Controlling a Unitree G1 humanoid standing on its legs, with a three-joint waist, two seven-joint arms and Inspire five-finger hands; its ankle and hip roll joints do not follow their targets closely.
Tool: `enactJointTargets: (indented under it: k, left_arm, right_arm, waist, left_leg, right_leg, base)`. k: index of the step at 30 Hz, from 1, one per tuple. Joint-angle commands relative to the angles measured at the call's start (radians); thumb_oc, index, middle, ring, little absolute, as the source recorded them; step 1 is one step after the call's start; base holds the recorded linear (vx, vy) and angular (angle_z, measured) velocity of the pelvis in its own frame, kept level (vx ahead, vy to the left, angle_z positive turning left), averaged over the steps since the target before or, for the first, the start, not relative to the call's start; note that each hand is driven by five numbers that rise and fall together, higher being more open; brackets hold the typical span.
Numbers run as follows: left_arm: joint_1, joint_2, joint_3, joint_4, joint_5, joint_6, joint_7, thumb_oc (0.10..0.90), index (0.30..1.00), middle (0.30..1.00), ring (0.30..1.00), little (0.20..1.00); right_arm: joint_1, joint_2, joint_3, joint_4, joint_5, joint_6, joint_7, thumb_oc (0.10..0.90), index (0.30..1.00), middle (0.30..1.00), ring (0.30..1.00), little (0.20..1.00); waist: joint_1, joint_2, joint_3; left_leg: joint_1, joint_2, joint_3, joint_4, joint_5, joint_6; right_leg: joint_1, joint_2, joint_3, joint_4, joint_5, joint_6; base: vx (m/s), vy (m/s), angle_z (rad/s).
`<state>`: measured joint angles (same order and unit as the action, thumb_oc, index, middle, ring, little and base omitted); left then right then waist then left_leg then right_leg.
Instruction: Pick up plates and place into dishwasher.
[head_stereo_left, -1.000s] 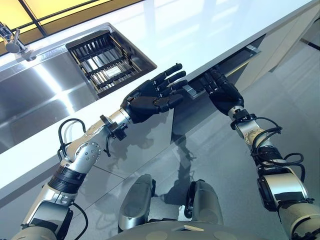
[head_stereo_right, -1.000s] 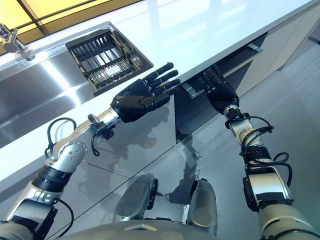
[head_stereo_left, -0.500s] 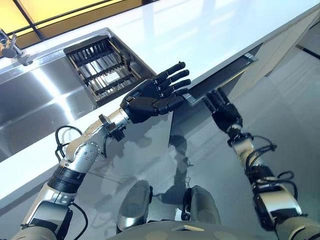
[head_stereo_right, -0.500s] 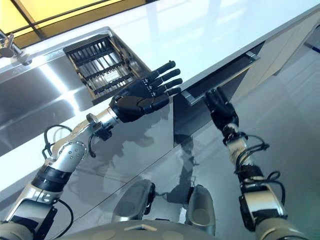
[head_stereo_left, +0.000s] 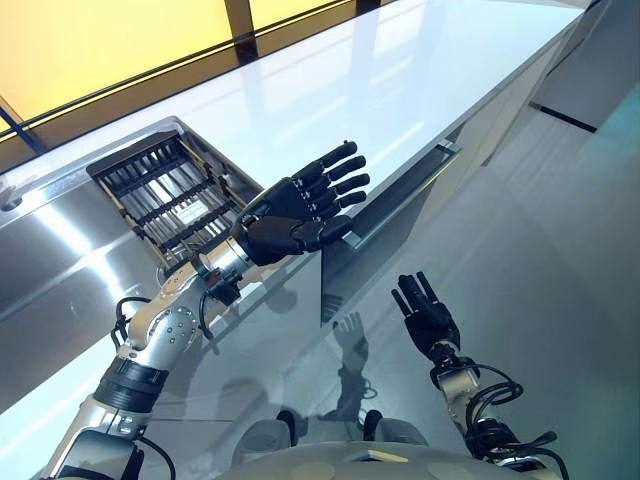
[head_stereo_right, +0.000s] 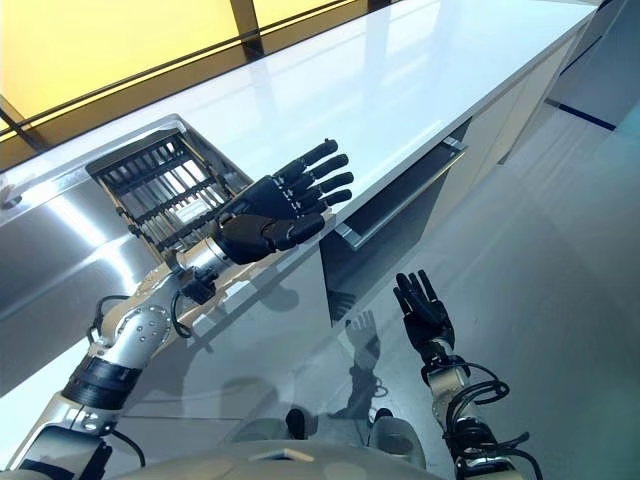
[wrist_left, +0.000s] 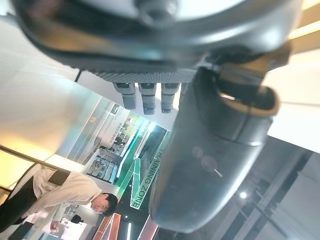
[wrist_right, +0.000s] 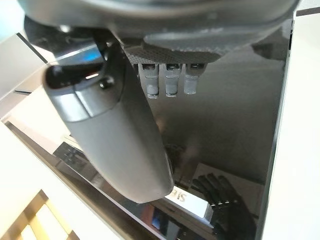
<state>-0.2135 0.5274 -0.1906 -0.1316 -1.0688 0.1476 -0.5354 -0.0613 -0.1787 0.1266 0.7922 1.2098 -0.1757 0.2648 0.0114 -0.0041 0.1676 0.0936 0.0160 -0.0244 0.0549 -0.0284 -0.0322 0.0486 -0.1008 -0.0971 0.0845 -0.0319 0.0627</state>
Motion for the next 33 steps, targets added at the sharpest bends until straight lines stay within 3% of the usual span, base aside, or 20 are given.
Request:
enactJointTargets:
  k: [1, 6, 11, 16, 19, 21, 24, 30, 33]
  left_arm:
    - [0.011, -0.027, 0.091, -0.117, -0.004, -0.120, -0.042, 0.800, 0.900, 0.900, 0.900, 0.900]
    - [0.070, -0.038, 0.088, -0.131, 0.053, -0.153, -0.082, 0.800, 0.900, 0.900, 0.900, 0.900]
    - [0.093, -0.042, 0.058, -0.137, 0.086, -0.163, -0.093, 0.800, 0.900, 0.900, 0.900, 0.900]
    - [0.077, -0.069, -0.040, -0.113, 0.049, -0.032, -0.154, 0.800, 0.900, 0.900, 0.900, 0.900]
    - [0.066, -0.089, -0.115, -0.098, 0.034, -0.002, -0.181, 0.800, 0.900, 0.900, 0.900, 0.900]
    - [0.046, -0.119, -0.189, -0.073, 0.034, 0.074, -0.245, 0.800, 0.900, 0.900, 0.900, 0.900]
    - [0.027, -0.133, -0.274, -0.052, -0.012, 0.100, -0.204, 0.800, 0.900, 0.900, 0.900, 0.900]
    - [0.040, -0.207, -0.321, 0.075, -0.083, 0.165, -0.125, 0.800, 0.900, 0.900, 0.900, 0.900]
    - [0.069, -0.241, -0.352, 0.206, -0.049, 0.147, -0.081, 0.800, 0.900, 0.900, 0.900, 0.900]
  right_arm:
    - [-0.011, 0.020, 0.010, -0.154, -0.042, -0.033, -0.004, 0.800, 0.900, 0.900, 0.900, 0.900]
    - [0.075, 0.065, 0.021, -0.233, -0.008, 0.014, -0.043, 0.800, 0.900, 0.900, 0.900, 0.900]
    - [0.111, 0.087, 0.050, -0.223, -0.025, -0.007, -0.090, 0.800, 0.900, 0.900, 0.900, 0.900]
    - [0.070, 0.058, 0.049, -0.148, -0.033, 0.010, -0.100, 0.800, 0.900, 0.900, 0.900, 0.900]
    - [0.041, 0.037, 0.038, -0.085, -0.028, 0.019, -0.099, 0.800, 0.900, 0.900, 0.900, 0.900]
    - [0.013, 0.016, 0.018, -0.006, -0.034, 0.036, -0.076, 0.800, 0.900, 0.900, 0.900, 0.900]
    - [-0.005, 0.004, 0.025, 0.029, -0.044, 0.054, -0.082, 0.800, 0.900, 0.900, 0.900, 0.900]
    - [-0.023, -0.011, 0.000, 0.114, -0.075, 0.093, -0.050, 0.800, 0.900, 0.900, 0.900, 0.900]
    - [-0.033, -0.013, -0.002, 0.150, -0.100, 0.115, -0.052, 0.800, 0.900, 0.900, 0.900, 0.900]
  waist:
    - [-0.028, 0.021, -0.051]
    - [-0.056, 0.032, -0.061]
    - [-0.066, 0.042, -0.065]
    - [-0.066, 0.045, -0.070]
    - [-0.069, 0.044, -0.074]
    - [-0.077, 0.043, -0.080]
    - [-0.089, 0.041, -0.084]
    - [-0.101, 0.036, -0.087]
    - [-0.102, 0.032, -0.087]
  left_leg:
    - [0.004, -0.027, 0.058, -0.130, 0.079, 0.028]
    - [0.011, -0.033, 0.073, -0.142, 0.062, 0.035]
    - [0.018, -0.035, 0.083, -0.142, 0.056, 0.042]
    - [0.025, -0.033, 0.083, -0.142, 0.051, 0.043]
    - [0.030, -0.033, 0.083, -0.142, 0.046, 0.046]
    - [0.034, -0.031, 0.087, -0.142, 0.040, 0.049]
    - [0.038, -0.030, 0.093, -0.142, 0.037, 0.052]
    - [0.043, -0.028, 0.105, -0.142, 0.029, 0.054]
    - [0.045, -0.028, 0.107, -0.142, 0.027, 0.056]
  right_leg:
    - [0.039, 0.047, -0.016, -0.111, 0.107, -0.006]
    - [0.041, 0.047, 0.003, -0.157, 0.124, 0.006]
    - [0.039, 0.048, 0.005, -0.150, 0.119, 0.005]
    - [0.040, 0.053, 0.008, -0.144, 0.114, 0.003]
    - [0.043, 0.057, 0.016, -0.147, 0.114, 0.003]
    - [0.042, 0.060, 0.027, -0.142, 0.111, 0.004]
    - [0.040, 0.063, 0.039, -0.138, 0.110, 0.007]
    - [0.033, 0.070, 0.058, -0.129, 0.107, 0.006]
    - [0.033, 0.072, 0.063, -0.129, 0.107, 0.005]
  base:
    - [0.00, 0.000, 0.00]
    - [0.01, 0.024, -0.05]
    - [0.04, 0.041, -0.03]
    - [0.06, 0.016, -0.03]
    - [0.06, -0.003, 0.00]
    - [0.06, -0.016, -0.04]
    - [0.06, -0.022, -0.12]
    - [0.03, -0.025, -0.09]
    - [0.02, -0.026, -0.11]
